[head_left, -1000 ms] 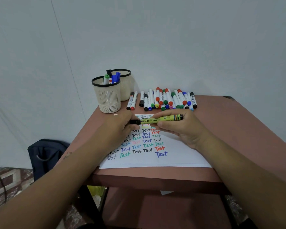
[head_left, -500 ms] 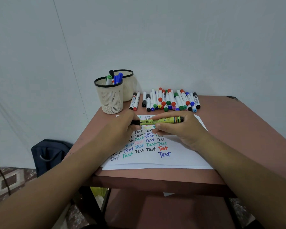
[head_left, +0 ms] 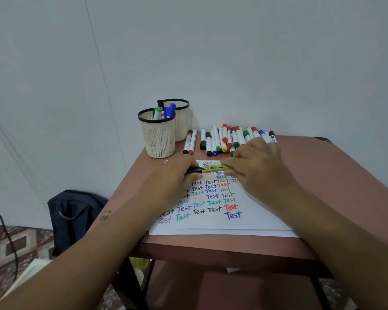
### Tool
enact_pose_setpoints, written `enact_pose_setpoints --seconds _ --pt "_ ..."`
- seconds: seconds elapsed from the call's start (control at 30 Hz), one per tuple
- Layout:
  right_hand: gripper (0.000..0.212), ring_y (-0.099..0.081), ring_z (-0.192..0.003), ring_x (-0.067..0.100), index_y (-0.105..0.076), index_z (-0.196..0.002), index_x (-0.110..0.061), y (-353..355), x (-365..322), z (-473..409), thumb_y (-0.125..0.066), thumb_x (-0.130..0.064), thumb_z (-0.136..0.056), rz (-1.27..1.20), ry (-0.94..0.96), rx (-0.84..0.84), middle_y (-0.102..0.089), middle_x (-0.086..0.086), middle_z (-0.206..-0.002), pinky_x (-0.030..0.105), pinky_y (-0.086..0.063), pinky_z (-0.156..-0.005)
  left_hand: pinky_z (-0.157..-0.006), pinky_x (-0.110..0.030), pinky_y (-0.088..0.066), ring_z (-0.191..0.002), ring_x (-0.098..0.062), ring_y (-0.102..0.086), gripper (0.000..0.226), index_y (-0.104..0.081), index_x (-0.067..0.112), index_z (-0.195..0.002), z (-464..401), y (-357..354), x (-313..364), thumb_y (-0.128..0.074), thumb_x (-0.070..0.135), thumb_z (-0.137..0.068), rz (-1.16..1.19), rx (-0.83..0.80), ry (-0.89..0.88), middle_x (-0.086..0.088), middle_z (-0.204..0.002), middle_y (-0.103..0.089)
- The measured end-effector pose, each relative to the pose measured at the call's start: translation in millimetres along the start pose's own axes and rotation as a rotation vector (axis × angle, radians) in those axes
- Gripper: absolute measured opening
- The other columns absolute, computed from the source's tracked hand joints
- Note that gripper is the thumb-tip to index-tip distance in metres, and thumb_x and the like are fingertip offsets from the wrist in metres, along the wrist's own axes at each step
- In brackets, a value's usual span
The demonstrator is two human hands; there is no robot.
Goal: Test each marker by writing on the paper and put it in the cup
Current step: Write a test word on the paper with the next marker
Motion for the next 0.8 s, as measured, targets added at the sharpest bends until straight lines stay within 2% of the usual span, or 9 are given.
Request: enact_pose_setpoints --seconds 0.1,0.2,0.27,0.33,0.37,0.43,0.5,0.63,0.8 --pt "0.024 -0.054 -0.084 0.028 -0.075 -0.096 -0.017 -9 10 -10 -0.062 -0.036 -0.094 0.083 0.025 -0.098 -0.064 -0.001 -0.085 0.043 -0.044 -0.069 -0.083 -0.029 -0.051 -0.101 -0.002 -0.056 0.04 -0.047 0.038 -0.124 -5 -7 -11 -0.062 0.056 -0.091 0.13 -0.005 0.125 0.022 -0.11 -0.057" --pt "0.01 -0.053 -0.076 0.03 -0.07 -0.092 -0.011 -13 22 -38 -0.069 -0.021 -0.095 0.11 0.015 -0.131 -0.061 0.004 -0.087 0.045 -0.05 -0.065 -0.095 -0.033 -0.049 -0.114 -0.005 -0.053 0.052 -0.048 0.036 -0.128 -8 -5 -18 -0.07 0.056 -0.086 0.25 0.073 0.253 0.019 -0.121 -0.055" --pt "0.01 -0.056 -0.084 0.029 -0.066 -0.107 -0.013 -8 21 -63 -0.064 -0.02 -0.1 -0.004 -0.066 -0.221 -0.058 0.001 -0.095 0.042 -0.048 -0.072 -0.095 -0.031 -0.046 -0.114 -0.006 -0.052 0.044 -0.054 0.035 -0.125 -10 -2 -21 -0.07 0.052 -0.087 0.306 0.109 0.334 0.019 -0.124 -0.053" --pt "0.032 -0.058 -0.088 0.024 -0.054 -0.135 -0.024 0 16 -88 -0.058 -0.022 -0.103 -0.145 -0.196 -0.294 -0.057 -0.002 -0.101 0.037 -0.047 -0.076 -0.092 -0.027 -0.041 -0.111 -0.004 -0.049 0.039 -0.059 0.035 -0.123 -11 0 -23 -0.071 0.049 -0.088 0.305 0.107 0.368 0.019 -0.123 -0.05" --pt "0.048 -0.06 -0.084 0.023 -0.04 -0.147 -0.033 3 13 -101 -0.058 -0.022 -0.103 -0.197 -0.225 -0.291 -0.059 -0.001 -0.101 0.038 -0.05 -0.074 -0.091 -0.026 -0.039 -0.111 -0.003 -0.047 0.04 -0.06 0.035 -0.123 -11 -1 -24 -0.072 0.048 -0.087 0.285 0.091 0.372 0.019 -0.124 -0.051" --pt "0.078 -0.063 -0.074 0.02 -0.014 -0.158 -0.046 8 4 -124 -0.061 -0.018 -0.102 -0.294 -0.224 -0.22 -0.063 0.003 -0.097 0.04 -0.056 -0.071 -0.091 -0.025 -0.04 -0.115 -0.006 -0.049 0.046 -0.061 0.037 -0.127 -13 -3 -26 -0.074 0.049 -0.085 0.228 0.037 0.373 0.016 -0.134 -0.053" --pt "0.091 -0.064 -0.067 0.014 -0.006 -0.162 -0.045 8 -2 -144 -0.064 -0.013 -0.099 -0.406 -0.232 -0.127 -0.064 0.003 -0.091 0.036 -0.06 -0.071 -0.09 -0.025 -0.041 -0.119 -0.008 -0.051 0.049 -0.061 0.038 -0.129 -15 -5 -26 -0.074 0.052 -0.083 0.16 -0.02 0.372 0.014 -0.139 -0.053" --pt "0.094 -0.068 -0.067 0.008 -0.014 -0.163 -0.037 -2 -13 -175 -0.07 -0.01 -0.093 -0.635 -0.324 0.053 -0.07 0.005 -0.082 0.02 -0.058 -0.074 -0.092 -0.026 -0.044 -0.12 -0.008 -0.051 0.053 -0.061 0.039 -0.13 -17 -6 -28 -0.074 0.055 -0.082 0.133 -0.031 0.382 0.013 -0.141 -0.053" --pt "0.089 -0.073 -0.067 0.015 -0.022 -0.154 -0.037 -29 -24 -190 -0.071 -0.006 -0.087 -0.837 -0.48 0.164 -0.073 0.008 -0.075 0.036 -0.063 -0.076 -0.093 -0.029 -0.045 -0.122 -0.009 -0.051 0.065 -0.055 0.041 -0.135 -19 -8 -31 -0.074 0.063 -0.077 0.122 -0.046 0.387 0.01 -0.143 -0.051"
Point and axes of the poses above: each hand's wrist, its own z-axis away from the middle knuckle, its own y-axis out of the back of the hand, x = y × z, the point moved 1 cm from there along -z, towards the middle knuckle
